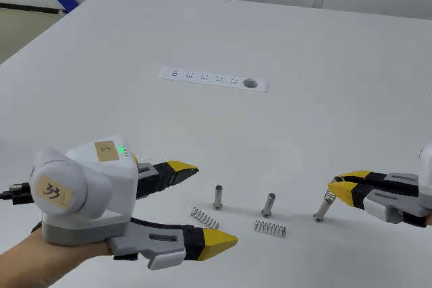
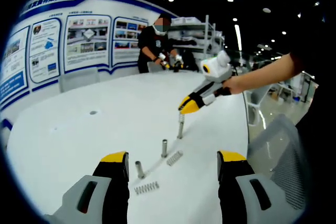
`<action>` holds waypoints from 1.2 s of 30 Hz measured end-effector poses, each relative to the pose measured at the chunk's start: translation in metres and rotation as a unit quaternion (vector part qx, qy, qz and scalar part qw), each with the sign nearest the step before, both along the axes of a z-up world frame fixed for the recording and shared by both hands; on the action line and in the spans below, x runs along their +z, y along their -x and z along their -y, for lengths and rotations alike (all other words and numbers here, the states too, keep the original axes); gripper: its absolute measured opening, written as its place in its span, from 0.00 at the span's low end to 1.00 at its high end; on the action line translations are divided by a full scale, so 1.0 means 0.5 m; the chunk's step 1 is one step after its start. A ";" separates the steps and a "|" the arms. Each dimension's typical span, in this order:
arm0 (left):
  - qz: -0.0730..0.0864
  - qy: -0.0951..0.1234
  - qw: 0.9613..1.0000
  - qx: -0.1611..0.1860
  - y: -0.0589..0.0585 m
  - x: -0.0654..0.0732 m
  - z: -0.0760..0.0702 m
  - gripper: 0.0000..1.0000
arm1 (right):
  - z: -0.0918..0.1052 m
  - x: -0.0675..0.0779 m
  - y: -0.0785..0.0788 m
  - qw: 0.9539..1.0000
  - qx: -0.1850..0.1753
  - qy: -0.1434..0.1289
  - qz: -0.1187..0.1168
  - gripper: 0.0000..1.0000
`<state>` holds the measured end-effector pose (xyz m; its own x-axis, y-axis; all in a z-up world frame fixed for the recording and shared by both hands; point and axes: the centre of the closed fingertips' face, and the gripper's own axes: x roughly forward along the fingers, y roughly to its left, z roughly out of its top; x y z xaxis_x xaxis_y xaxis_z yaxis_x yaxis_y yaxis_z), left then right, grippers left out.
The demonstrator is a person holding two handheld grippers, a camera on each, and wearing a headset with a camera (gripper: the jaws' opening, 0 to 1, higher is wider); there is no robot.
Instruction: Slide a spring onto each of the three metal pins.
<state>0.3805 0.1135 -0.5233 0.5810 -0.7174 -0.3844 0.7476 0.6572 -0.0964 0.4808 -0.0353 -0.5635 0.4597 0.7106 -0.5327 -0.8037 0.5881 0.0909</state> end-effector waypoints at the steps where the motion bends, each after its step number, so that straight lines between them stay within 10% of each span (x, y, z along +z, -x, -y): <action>1: -0.001 0.001 1.000 -0.002 0.001 0.000 0.003 0.70 | 0.001 -0.002 0.002 1.000 -0.001 0.001 -0.003 0.11; 17: -0.009 0.004 1.000 -0.008 0.008 -0.003 0.009 0.69 | 0.003 -0.023 0.002 1.000 -0.003 0.005 -0.009 0.11; 36: -0.014 0.003 1.000 0.006 0.011 -0.002 -0.013 0.68 | -0.004 -0.115 -0.003 0.998 0.002 0.058 -0.005 0.11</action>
